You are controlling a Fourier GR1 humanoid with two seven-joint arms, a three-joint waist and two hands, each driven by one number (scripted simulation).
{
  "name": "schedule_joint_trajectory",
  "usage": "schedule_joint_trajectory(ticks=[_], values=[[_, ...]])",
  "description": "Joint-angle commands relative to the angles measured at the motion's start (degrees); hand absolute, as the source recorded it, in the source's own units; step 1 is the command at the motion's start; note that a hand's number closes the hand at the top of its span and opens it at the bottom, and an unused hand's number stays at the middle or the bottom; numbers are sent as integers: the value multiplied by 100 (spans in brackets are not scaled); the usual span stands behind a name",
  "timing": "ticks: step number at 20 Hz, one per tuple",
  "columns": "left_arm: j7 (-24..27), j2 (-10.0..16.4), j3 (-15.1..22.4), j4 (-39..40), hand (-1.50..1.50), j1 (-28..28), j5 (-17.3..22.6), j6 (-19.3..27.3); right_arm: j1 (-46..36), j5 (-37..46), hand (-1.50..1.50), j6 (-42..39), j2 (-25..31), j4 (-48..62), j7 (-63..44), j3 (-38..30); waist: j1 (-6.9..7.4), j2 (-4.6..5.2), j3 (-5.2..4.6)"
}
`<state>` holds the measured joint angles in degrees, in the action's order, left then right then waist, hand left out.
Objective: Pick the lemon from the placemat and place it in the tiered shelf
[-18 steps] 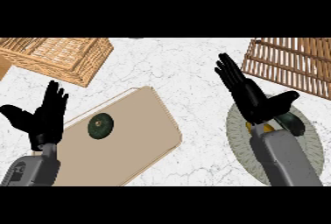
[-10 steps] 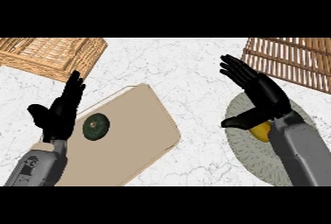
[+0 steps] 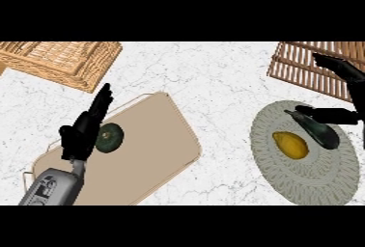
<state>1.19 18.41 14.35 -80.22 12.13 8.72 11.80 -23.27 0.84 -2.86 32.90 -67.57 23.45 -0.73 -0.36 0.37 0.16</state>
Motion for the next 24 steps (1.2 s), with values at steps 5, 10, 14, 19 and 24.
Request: schedule_joint_trajectory(ticks=[5, 10, 14, 19, 24], values=[[-38, -165, 128, -152, 0, -139, -220, -9, -141, 64, -150, -1687, 791, 920, 1081, 75, 110, -24, -13], [-272, -234, 128, -74, 0, 73, -397, 110, -63, 859, -150, -1617, 1159, -313, 399, 681, -21, -61, -23], [-230, -95, 25, -318, 0, -200, -333, -46, 418, 760, -150, -1863, 1449, -1730, -750, 653, -72, -98, -26], [-258, -199, 18, -296, 0, -126, -320, -61, 91, 1519, -150, -2245, 1885, -2458, -1756, 1198, -2, -87, -31], [-50, -213, -148, 143, 0, 34, -266, -203, 318, 2341, -150, -2488, 2105, -3644, -2693, 1825, -108, -80, -32]])
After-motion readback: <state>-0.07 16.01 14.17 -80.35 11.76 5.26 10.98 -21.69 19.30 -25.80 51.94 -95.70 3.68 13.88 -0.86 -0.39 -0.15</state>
